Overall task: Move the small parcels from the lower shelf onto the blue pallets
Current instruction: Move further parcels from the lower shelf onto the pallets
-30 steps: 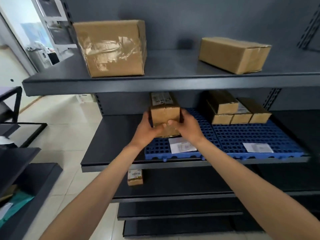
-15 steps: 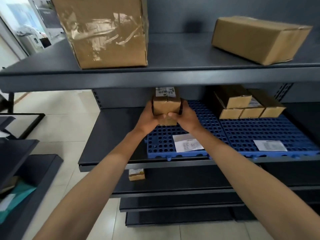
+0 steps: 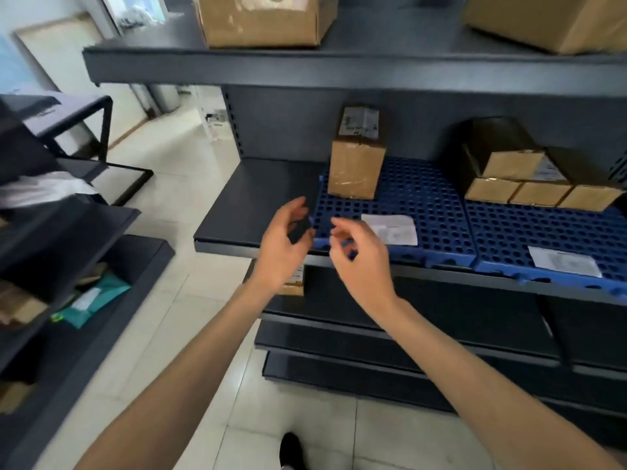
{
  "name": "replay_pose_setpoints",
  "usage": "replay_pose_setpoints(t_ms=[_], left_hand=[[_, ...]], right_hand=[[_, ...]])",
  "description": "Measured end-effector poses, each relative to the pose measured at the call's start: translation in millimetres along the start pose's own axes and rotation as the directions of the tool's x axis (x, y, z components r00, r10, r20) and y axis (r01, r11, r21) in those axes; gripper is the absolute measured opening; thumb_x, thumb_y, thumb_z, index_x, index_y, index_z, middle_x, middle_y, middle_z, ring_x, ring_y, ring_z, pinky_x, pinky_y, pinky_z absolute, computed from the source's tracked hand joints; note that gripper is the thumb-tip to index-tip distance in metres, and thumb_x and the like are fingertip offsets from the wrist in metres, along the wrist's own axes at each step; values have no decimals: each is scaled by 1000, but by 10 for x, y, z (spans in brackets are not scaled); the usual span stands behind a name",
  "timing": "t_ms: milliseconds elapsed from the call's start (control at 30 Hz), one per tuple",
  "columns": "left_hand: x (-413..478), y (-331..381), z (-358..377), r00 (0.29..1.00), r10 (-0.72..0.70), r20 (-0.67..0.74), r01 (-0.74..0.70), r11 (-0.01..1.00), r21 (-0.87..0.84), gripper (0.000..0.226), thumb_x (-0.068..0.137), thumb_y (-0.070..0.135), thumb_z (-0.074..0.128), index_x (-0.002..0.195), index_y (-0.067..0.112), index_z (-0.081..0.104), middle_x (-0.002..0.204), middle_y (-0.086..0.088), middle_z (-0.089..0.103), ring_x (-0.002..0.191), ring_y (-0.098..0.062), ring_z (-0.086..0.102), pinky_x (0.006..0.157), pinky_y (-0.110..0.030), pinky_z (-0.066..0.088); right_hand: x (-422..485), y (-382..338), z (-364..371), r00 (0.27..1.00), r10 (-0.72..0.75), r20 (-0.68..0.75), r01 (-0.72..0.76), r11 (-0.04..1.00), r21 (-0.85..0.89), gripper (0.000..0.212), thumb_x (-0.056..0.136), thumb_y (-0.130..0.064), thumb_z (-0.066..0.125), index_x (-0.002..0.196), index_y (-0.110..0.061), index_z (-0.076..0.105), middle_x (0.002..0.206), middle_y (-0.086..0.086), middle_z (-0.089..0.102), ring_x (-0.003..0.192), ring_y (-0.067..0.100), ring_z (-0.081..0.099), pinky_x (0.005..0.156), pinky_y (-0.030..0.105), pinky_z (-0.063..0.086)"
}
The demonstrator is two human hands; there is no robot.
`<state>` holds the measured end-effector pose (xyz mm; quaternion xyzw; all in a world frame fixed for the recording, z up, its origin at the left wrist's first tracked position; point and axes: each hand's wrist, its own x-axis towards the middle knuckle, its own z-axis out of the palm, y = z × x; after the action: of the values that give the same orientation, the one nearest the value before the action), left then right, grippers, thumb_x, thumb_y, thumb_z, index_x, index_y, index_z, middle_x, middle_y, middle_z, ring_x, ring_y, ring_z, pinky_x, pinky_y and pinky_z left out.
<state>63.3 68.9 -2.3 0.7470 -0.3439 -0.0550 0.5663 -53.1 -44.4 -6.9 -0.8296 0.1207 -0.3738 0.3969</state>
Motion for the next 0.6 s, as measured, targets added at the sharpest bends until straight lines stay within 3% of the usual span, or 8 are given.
replay_pose_setpoints(t_ms=[67,167,267,333,400,467,600], left_hand=[[-391,-287,10,999,-22,33,22,1000,-8,48,87,3,61,128,26,52,120,3,63,114,-6,59,97,-20,46],[-771,-847,104,972,-204,114,202,979,25,45,83,-5,59,114,27,59,108,5,67,103,-11,66,88,-22,51],[-918,-1452,193,927,-328,180,306,942,139,37,85,-5,60,117,13,59,113,-4,66,109,-22,64,95,-33,51],[-929,-1833,245,915,-356,193,302,917,260,41,85,-1,62,125,10,57,122,-9,63,114,-24,60,100,-34,47],[-890,-2176,303,921,-343,183,254,887,385,50,85,4,65,133,13,52,133,-10,56,121,-27,54,102,-32,45],[-777,-2461,369,931,-324,168,222,867,446,61,85,8,66,141,17,43,146,-12,42,133,-31,42,108,-41,42],[-386,-2910,460,908,-400,123,292,817,497,72,89,18,63,149,29,26,161,-6,12,147,-32,16,110,-51,35]], right_hand=[[-357,88,257,994,-20,111,19,1000,5,24,90,-14,61,114,-19,63,97,-1,66,79,4,60,72,20,52],[-767,390,596,958,65,280,-64,998,-11,24,89,-12,62,112,-16,66,100,1,67,81,10,62,74,30,55],[-945,835,879,888,208,410,-185,978,-95,28,91,-13,62,118,-15,63,107,4,65,94,14,64,81,36,56],[-948,1152,1069,841,290,456,-230,956,-183,31,93,-17,60,124,-15,60,117,5,63,106,18,62,87,39,55],[-879,1472,1280,831,317,458,-206,939,-276,37,93,-20,60,129,-16,56,125,7,61,113,24,61,91,40,53],[-772,1773,1499,816,364,449,-218,913,-345,49,92,-24,62,138,-17,46,137,8,53,120,27,57,94,39,51],[-580,2229,1922,770,433,468,-283,890,-356,77,91,-29,64,152,-27,18,157,10,26,138,28,39,102,41,44]])
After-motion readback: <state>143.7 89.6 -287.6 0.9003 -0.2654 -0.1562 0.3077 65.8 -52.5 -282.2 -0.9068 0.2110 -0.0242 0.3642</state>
